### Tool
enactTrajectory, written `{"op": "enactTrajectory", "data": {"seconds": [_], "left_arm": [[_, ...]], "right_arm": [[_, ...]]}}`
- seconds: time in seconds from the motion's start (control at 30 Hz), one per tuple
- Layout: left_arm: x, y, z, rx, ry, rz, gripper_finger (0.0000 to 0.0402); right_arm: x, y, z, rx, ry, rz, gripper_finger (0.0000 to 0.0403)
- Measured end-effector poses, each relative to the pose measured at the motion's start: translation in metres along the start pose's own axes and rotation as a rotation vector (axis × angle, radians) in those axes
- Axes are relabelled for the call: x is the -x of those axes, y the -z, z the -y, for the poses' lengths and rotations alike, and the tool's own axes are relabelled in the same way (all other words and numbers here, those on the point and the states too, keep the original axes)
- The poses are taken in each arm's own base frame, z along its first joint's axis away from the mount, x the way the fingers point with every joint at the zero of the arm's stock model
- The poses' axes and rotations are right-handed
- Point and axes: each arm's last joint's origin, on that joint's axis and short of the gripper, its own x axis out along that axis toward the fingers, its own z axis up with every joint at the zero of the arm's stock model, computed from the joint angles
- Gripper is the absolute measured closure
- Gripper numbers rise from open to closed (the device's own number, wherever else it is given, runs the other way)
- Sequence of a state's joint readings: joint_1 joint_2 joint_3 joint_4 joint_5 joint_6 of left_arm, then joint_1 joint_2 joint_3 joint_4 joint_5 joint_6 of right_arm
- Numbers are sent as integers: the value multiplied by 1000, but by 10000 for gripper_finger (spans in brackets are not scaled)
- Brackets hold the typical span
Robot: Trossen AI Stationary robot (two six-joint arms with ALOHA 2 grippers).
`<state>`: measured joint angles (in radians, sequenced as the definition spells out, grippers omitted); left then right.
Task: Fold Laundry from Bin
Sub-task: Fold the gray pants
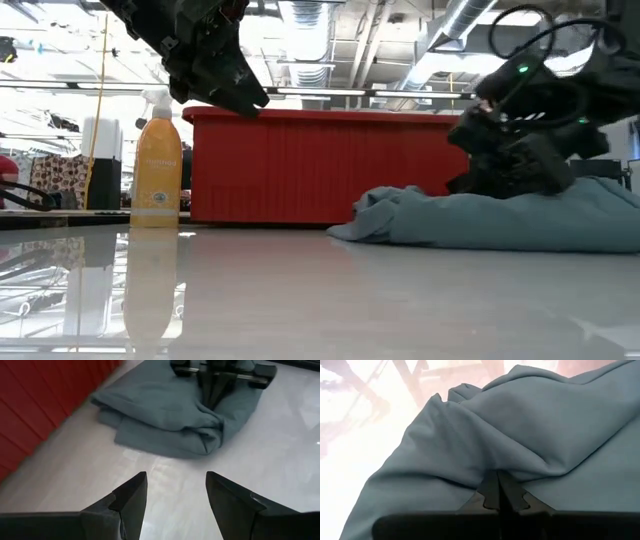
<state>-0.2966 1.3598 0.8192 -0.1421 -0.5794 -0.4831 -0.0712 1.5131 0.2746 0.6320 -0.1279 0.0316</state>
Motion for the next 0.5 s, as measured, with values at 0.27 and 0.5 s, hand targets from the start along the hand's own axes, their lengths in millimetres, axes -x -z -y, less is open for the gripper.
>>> {"op": "enactTrajectory", "data": {"seconds": [0.27, 0.5], "left_arm": [[1, -27, 3, -11, 196, 83, 210], [-2, -76, -10, -84, 254, 212, 210]], "right_arm": [[8, -19, 8, -43, 4, -45, 388], [34, -79, -8, -25, -32, -62, 377]]}}
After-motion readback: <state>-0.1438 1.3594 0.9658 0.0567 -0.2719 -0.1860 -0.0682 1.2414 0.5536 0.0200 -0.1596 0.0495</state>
